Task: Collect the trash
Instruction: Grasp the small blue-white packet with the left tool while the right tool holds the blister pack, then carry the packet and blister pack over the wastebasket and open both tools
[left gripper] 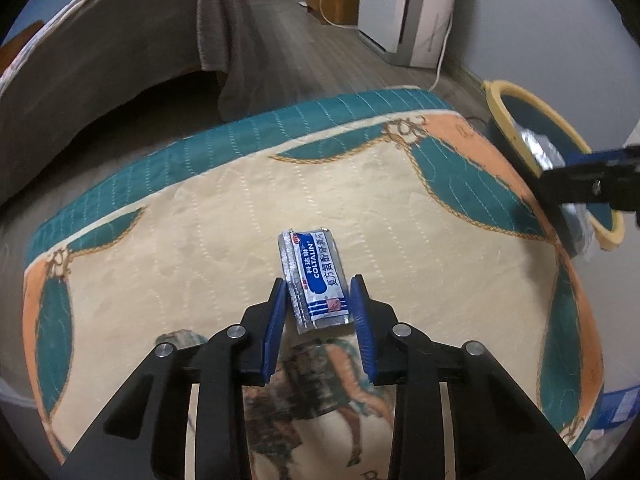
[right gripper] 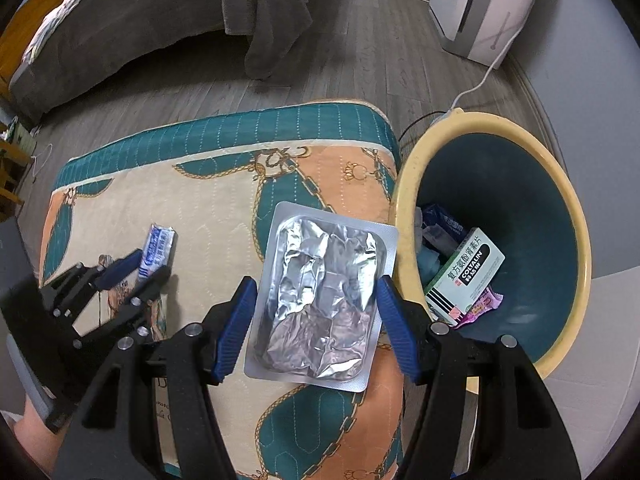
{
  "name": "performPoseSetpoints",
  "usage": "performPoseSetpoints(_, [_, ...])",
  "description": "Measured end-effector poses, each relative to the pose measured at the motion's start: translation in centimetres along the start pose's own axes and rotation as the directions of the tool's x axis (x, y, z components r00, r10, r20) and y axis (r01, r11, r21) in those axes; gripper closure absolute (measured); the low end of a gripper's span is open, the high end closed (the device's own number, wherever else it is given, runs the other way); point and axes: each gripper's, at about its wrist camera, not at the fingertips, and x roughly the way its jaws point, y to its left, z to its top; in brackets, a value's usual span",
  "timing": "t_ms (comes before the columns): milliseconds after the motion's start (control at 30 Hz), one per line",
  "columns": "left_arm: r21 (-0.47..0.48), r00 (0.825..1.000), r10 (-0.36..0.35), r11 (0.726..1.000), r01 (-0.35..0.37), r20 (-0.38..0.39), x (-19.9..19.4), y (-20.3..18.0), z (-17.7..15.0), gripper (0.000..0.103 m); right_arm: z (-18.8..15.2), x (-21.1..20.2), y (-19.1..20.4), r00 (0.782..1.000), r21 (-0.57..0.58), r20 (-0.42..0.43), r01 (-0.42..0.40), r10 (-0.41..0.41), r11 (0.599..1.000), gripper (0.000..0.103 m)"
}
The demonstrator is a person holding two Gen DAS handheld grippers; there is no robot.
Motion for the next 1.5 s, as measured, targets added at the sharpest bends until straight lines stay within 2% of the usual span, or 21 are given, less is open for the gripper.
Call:
performPoseSetpoints(300, [-0.045, 1.0, 0.025, 0.999, -0.025, 0.004, -0.5, 2.2, -0.1, 0.07, 0.0, 0.0, 0.6, 1.0, -0.023, -0.001, -0.009, 0.009, 1.0, 0.042])
performPoseSetpoints(433, [-0.069, 0.999, 0.015, 0.997, -0.017, -0.035, 0.1, 2.7, -0.4, 0.07, 0.0, 0.1, 0.6, 1.0, -0.028, -0.006, -0.018, 0.018, 0.999, 0.042])
performPoseSetpoints(733, [-0.037, 0.998, 0.061, 0.997, -0.062, -0.025, 0.7, 1.8, -0.1, 0.066, 0.0, 0.0, 0.8, 1.0, -0.043, -0.006, -0.022, 0.022, 0.999, 0.042])
performPoseSetpoints(900, [-0.011, 0.996, 0.083, 0.996, -0.083, -0.023, 0.7, 1.3, 0.1, 0.072, 0.1, -0.3, 0.6, 1.0, -0.038, 0.002, -0.019, 0.019, 0.999, 0.042])
performPoseSetpoints(1200, [0.013, 0.994, 0.086, 0.996, -0.087, 0.065, -2.2, 0.4, 2.0, 0.072, 1.1, -2.1, -0.5, 0.998, -0.022, 0.065, -0.003, 0.005, 1.0, 0.042])
performPoseSetpoints(1500, [0.081, 0.988, 0.031, 0.996, -0.044, 0.151, -5.5, -3.2, 3.6, 0.072, 1.9, -4.5, -5.9, 0.99, 0.09, 0.137, 0.012, -0.025, 0.996, 0.042])
